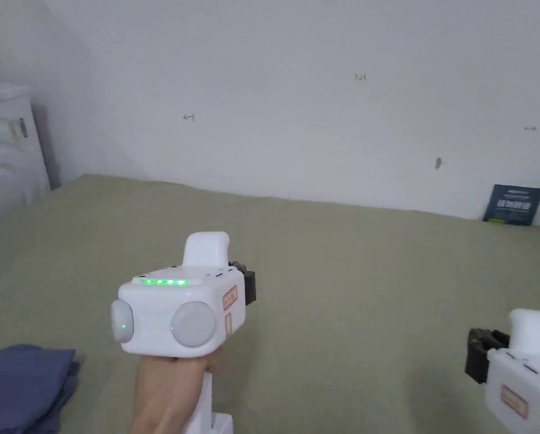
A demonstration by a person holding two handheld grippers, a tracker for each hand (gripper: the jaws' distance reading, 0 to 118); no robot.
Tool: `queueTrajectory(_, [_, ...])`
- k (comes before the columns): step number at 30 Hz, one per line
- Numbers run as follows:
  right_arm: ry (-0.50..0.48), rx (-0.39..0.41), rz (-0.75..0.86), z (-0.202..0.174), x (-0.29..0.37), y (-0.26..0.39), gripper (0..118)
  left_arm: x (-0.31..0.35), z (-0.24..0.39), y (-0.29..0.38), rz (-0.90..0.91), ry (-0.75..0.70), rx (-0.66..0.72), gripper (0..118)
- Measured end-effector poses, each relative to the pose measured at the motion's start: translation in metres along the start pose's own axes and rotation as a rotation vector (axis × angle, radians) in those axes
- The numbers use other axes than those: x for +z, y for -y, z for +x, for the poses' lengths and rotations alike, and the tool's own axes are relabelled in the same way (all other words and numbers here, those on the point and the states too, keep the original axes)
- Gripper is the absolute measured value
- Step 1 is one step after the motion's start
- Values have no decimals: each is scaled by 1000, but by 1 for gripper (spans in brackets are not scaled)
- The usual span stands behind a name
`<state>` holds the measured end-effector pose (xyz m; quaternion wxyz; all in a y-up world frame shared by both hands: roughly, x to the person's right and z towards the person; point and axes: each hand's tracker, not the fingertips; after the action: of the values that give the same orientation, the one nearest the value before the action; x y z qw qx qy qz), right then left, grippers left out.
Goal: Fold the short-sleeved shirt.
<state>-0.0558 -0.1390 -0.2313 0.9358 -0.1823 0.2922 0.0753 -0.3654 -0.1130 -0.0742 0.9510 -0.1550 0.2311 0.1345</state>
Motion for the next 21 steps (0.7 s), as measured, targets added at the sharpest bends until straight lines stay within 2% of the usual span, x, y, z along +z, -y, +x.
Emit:
queueTrajectory(4, [105,59,125,5,4,-1,0,12,52,0,65,-62,-166,0])
queueTrajectory(6, [127,91,166,1,16,-2,0,20,65,-1,128,-54,-178,0])
queueTrajectory(10, [88,59,194,4,26,-3,1,35,73,-2,197,-59,-223,0])
queueTrajectory(19, [49,72,225,-12,50,-11,2,45,57,-11,202,-83,-181,6])
queueTrajectory(21, [37,62,232,-12,51,-14,8,45,56,-12,206,-85,-178,11])
